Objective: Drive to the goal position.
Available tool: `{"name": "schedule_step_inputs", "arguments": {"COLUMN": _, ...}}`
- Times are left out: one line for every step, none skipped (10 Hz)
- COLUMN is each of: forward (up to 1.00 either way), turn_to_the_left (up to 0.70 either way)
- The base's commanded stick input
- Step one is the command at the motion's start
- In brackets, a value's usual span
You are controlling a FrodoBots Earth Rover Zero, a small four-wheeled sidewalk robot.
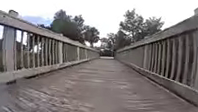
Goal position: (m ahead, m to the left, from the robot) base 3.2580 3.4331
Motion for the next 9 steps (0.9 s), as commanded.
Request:
{"name": "schedule_step_inputs", "arguments": {"forward": 1.00, "turn_to_the_left": -0.07}}
{"name": "schedule_step_inputs", "arguments": {"forward": 1.00, "turn_to_the_left": 0.00}}
{"name": "schedule_step_inputs", "arguments": {"forward": 1.00, "turn_to_the_left": 0.00}}
{"name": "schedule_step_inputs", "arguments": {"forward": 1.00, "turn_to_the_left": 0.00}}
{"name": "schedule_step_inputs", "arguments": {"forward": 1.00, "turn_to_the_left": 0.00}}
{"name": "schedule_step_inputs", "arguments": {"forward": 1.00, "turn_to_the_left": 0.00}}
{"name": "schedule_step_inputs", "arguments": {"forward": 1.00, "turn_to_the_left": 0.00}}
{"name": "schedule_step_inputs", "arguments": {"forward": 1.00, "turn_to_the_left": 0.00}}
{"name": "schedule_step_inputs", "arguments": {"forward": 1.00, "turn_to_the_left": 0.00}}
